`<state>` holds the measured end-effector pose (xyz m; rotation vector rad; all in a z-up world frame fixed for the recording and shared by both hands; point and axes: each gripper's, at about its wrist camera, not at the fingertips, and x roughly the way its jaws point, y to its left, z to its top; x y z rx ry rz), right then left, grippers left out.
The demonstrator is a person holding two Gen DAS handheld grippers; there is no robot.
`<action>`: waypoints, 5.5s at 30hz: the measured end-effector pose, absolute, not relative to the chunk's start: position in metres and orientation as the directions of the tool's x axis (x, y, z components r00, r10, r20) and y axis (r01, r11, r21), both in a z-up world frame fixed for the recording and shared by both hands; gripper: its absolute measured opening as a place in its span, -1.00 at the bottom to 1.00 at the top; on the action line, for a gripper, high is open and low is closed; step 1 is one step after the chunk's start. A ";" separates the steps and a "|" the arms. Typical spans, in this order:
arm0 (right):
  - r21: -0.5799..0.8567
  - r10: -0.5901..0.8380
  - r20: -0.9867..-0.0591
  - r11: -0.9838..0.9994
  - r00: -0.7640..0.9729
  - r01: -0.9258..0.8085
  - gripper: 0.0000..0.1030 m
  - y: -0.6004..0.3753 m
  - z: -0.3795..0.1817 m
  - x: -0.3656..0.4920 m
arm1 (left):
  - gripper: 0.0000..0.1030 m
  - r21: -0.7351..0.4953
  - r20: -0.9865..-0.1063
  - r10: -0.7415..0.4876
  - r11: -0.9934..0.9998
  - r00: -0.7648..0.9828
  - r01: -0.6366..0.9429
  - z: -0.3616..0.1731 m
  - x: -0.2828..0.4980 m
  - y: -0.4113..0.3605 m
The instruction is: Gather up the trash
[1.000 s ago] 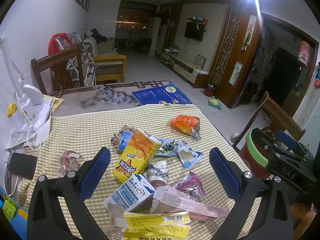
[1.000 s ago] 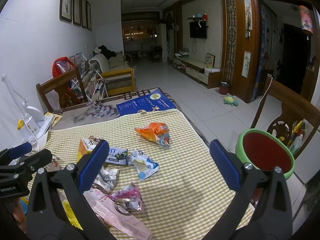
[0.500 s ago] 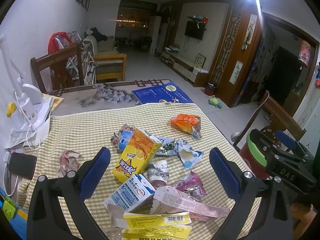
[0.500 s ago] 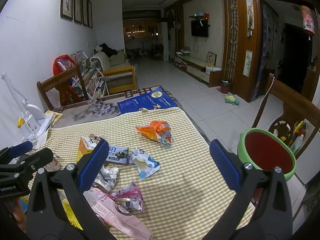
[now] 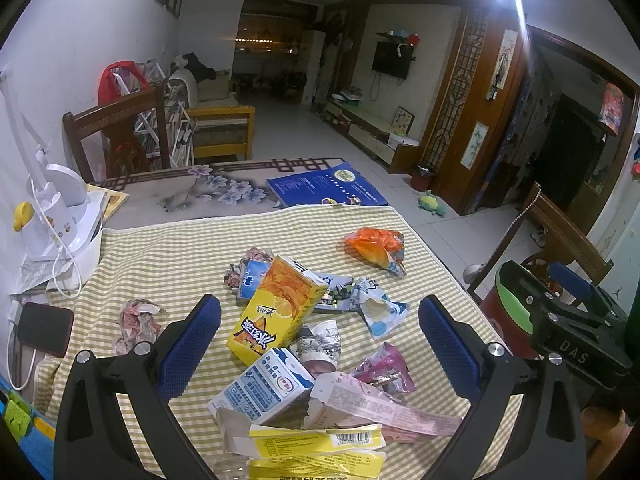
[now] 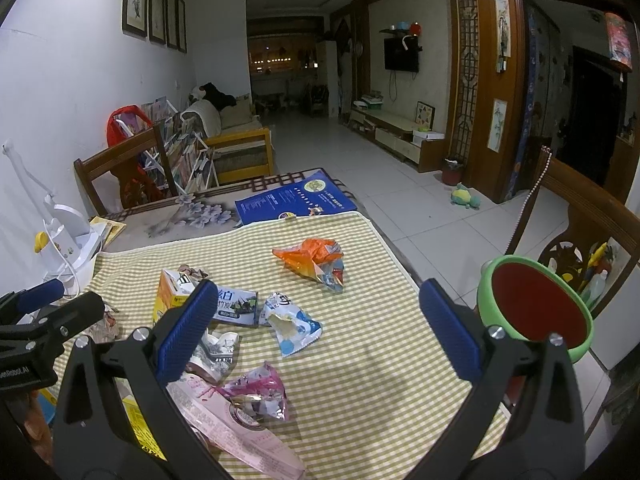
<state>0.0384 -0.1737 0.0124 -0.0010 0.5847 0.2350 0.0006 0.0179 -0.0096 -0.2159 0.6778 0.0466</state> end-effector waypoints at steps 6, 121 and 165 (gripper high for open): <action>0.064 0.219 -0.547 0.973 0.808 -0.220 0.93 -0.173 0.012 0.038 | 0.84 -0.182 -0.626 -0.027 0.977 0.779 -0.112 -0.010 0.000 0.018; 0.234 0.169 -0.755 0.972 0.633 0.020 -0.32 -0.446 -0.060 0.148 | -0.14 -0.358 -0.658 -0.495 0.869 0.567 0.341 -0.032 0.134 -0.175; 0.173 0.134 -0.718 0.985 0.683 -0.012 0.43 -0.412 -0.035 0.096 | 0.55 -0.341 -0.635 -0.461 0.887 0.620 0.310 -0.012 0.110 -0.179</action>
